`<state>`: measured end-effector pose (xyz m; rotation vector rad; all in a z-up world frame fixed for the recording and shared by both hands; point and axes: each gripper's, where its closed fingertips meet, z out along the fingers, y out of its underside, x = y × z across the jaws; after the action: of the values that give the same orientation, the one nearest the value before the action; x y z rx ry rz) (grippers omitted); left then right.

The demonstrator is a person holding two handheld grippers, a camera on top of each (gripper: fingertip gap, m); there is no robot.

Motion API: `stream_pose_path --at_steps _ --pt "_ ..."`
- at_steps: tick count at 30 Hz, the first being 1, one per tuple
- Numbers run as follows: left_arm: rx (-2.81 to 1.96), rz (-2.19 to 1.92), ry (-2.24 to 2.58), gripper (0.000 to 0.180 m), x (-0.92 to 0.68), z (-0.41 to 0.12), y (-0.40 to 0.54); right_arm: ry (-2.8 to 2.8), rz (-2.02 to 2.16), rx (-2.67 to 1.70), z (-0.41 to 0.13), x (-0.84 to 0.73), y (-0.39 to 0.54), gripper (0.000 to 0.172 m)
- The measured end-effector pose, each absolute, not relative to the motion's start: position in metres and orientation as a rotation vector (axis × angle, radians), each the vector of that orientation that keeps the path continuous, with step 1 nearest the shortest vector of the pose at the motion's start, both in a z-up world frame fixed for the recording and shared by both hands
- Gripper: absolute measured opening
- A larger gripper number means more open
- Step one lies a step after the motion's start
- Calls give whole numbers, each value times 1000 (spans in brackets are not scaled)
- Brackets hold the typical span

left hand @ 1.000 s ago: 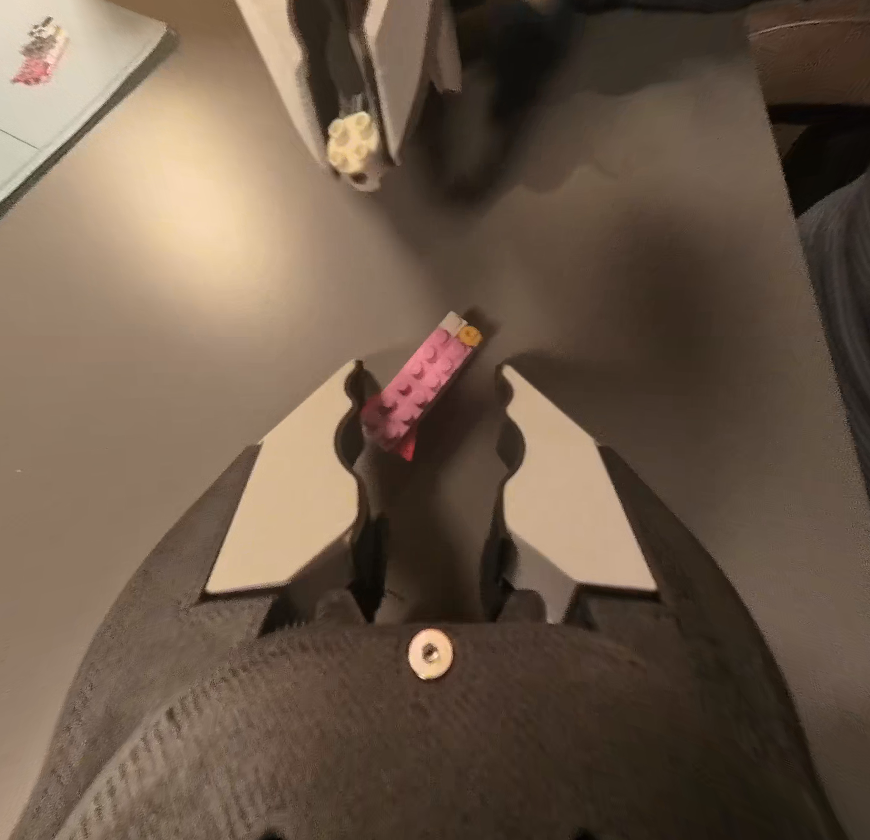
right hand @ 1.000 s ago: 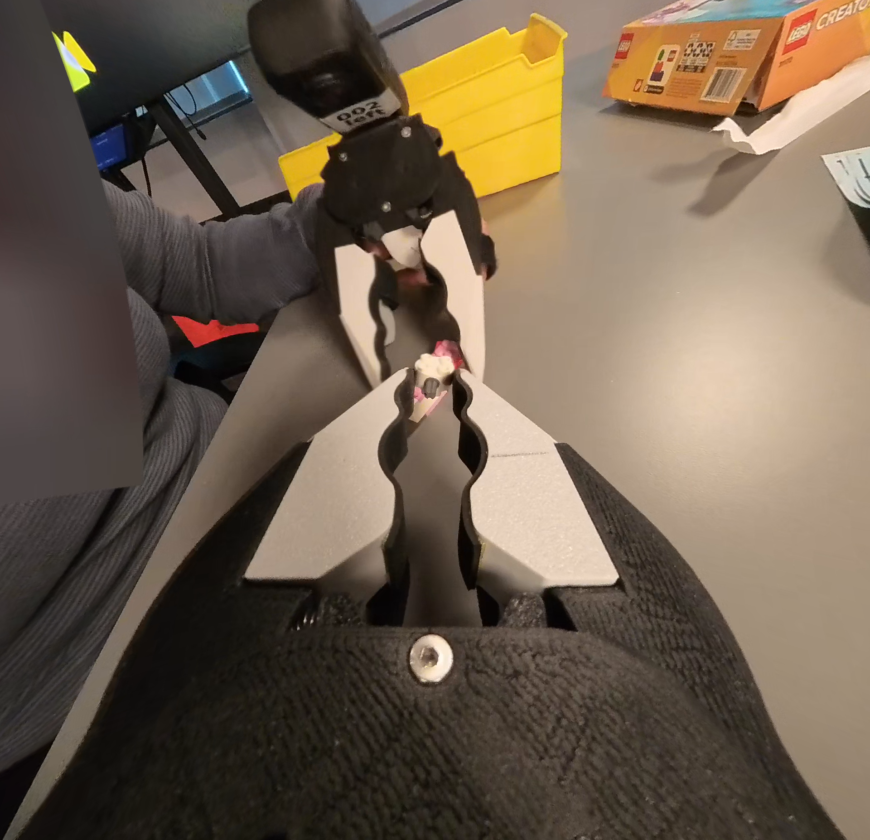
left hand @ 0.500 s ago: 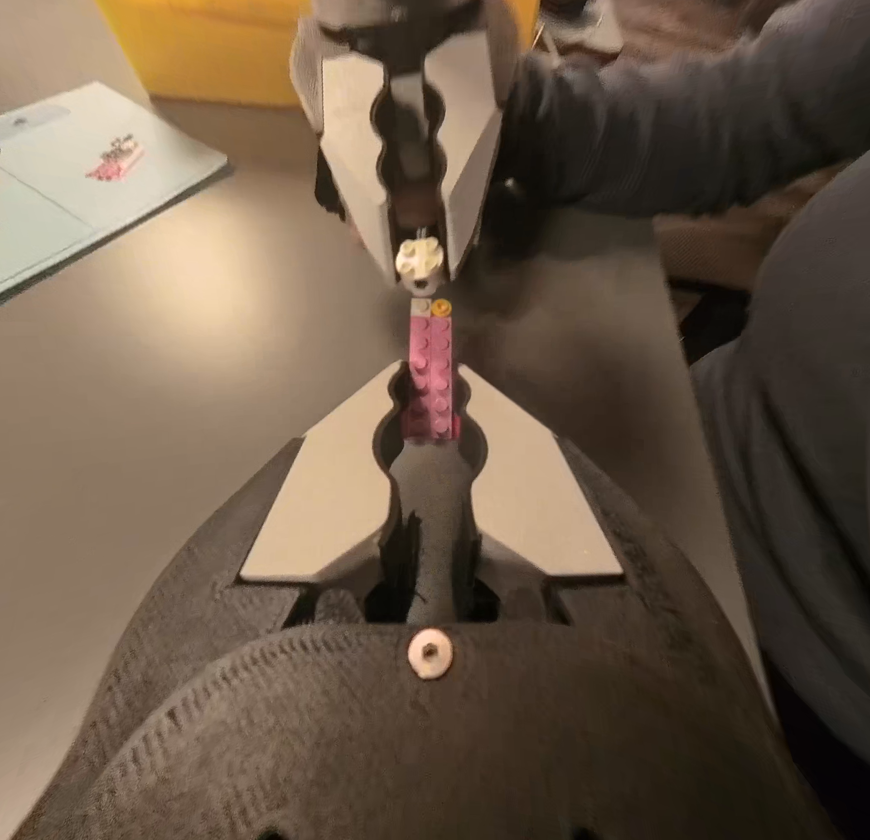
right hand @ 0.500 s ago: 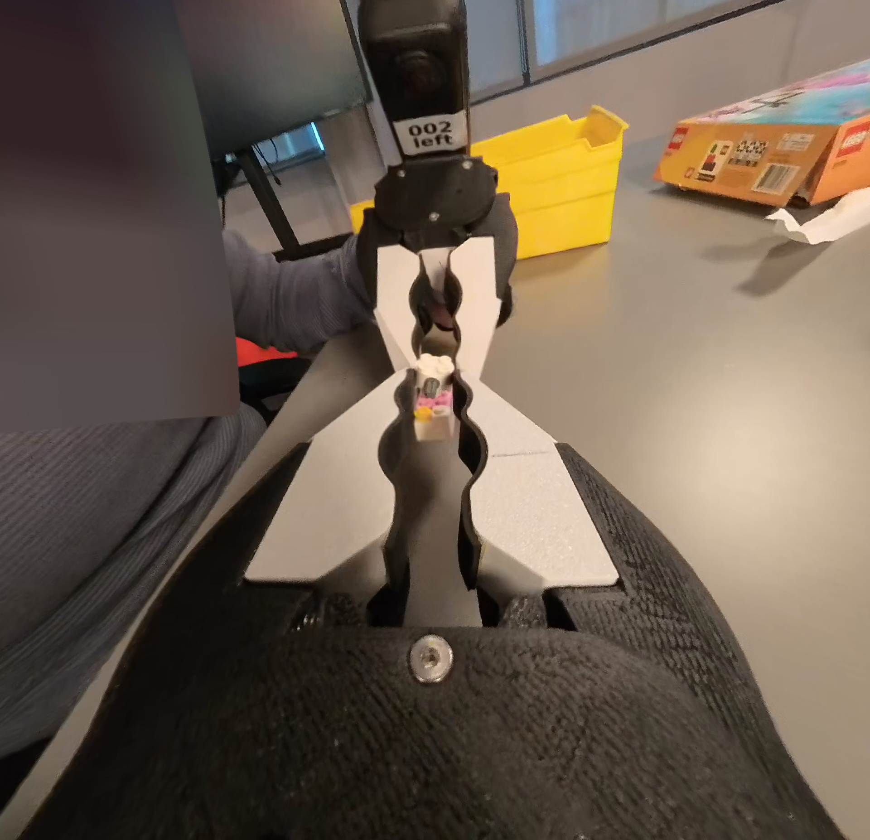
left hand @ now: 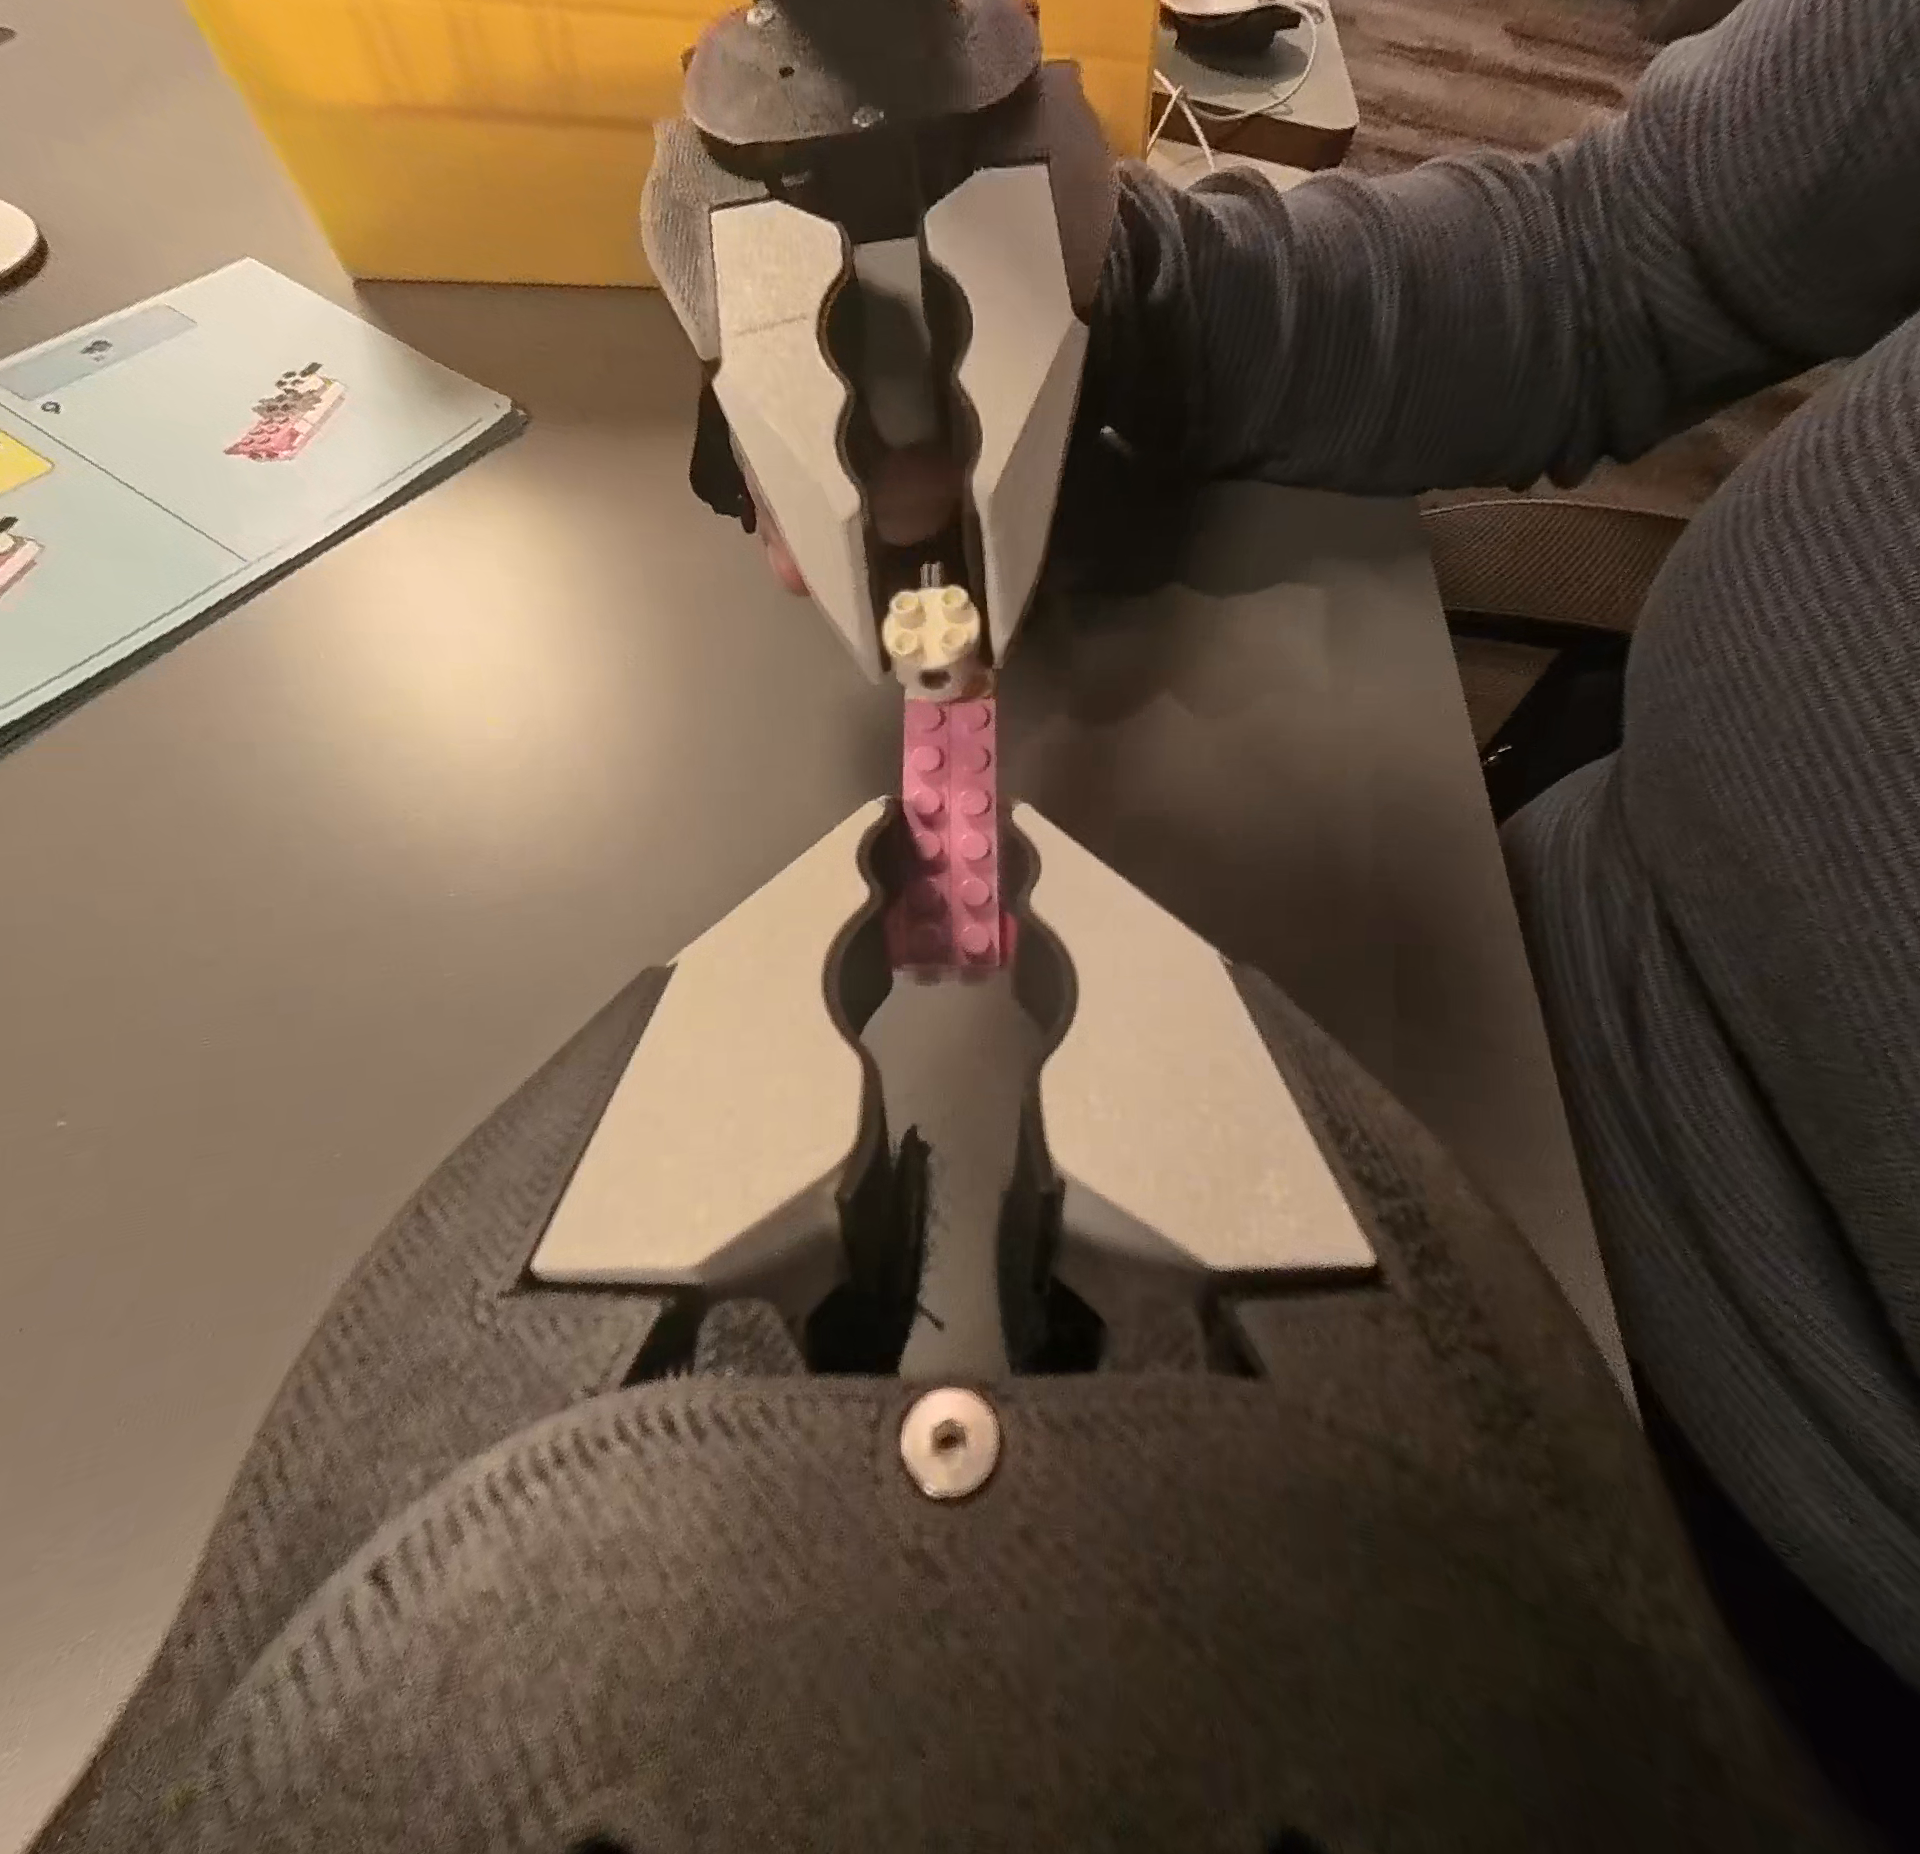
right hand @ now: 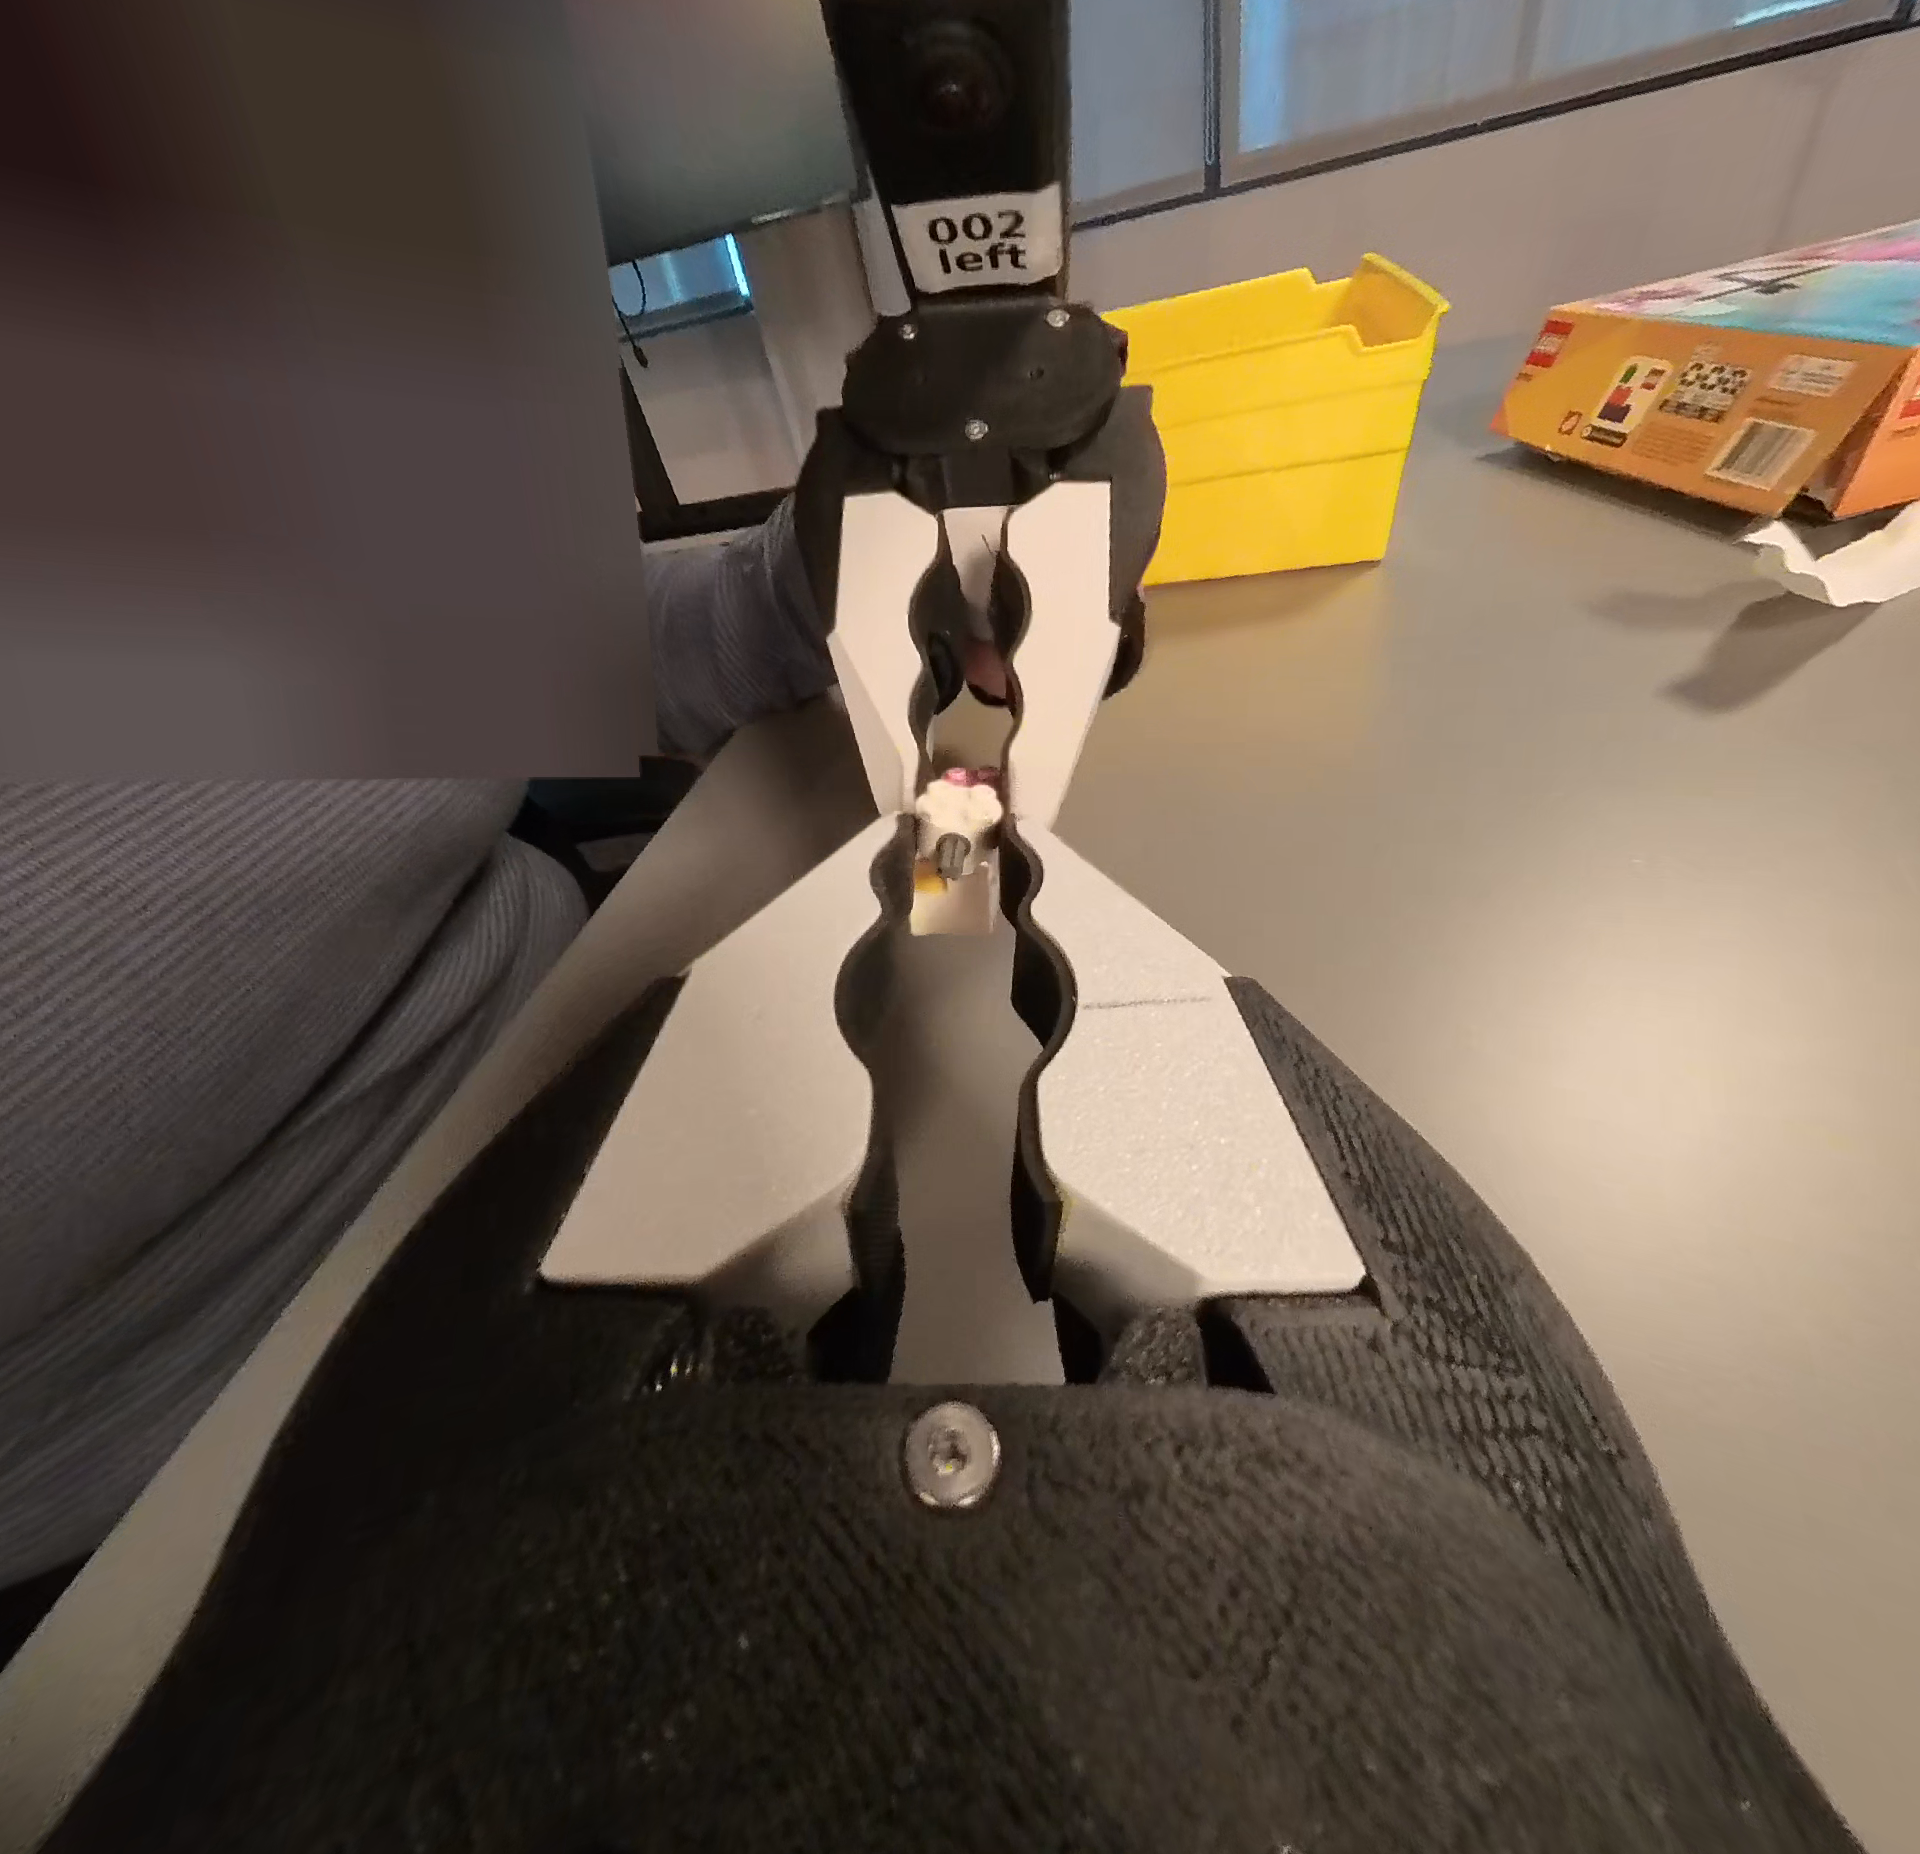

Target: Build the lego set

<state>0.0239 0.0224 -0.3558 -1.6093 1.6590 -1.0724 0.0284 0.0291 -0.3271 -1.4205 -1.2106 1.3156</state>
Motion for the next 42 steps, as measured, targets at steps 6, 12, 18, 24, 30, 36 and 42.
stream_pose_path --at_steps 6,12,18,24,30,36,42 --pt "-1592 -1077 1669 16 24 -356 21 -1268 1256 -1414 -332 24 25 14" --pt "-1574 -1072 1686 16 24 -358 19 -1307 1210 -1402 -334 22 21 14" --pt "-1556 -1101 1682 16 24 -356 18 -1307 1219 -1387 -333 22 20 14" --pt "-1539 -1112 1678 16 24 -354 17 -1300 1229 -1386 -332 21 20 14" --pt "-1522 -1107 1679 16 24 -352 17 -1296 1234 -1380 -331 20 20 14" --pt "-1517 -1095 1673 16 23 -351 19 -1290 1224 -1383 -331 19 21 20" --pt "-1515 -1071 1673 16 23 -352 20 -1282 1217 -1384 -330 19 22 24"
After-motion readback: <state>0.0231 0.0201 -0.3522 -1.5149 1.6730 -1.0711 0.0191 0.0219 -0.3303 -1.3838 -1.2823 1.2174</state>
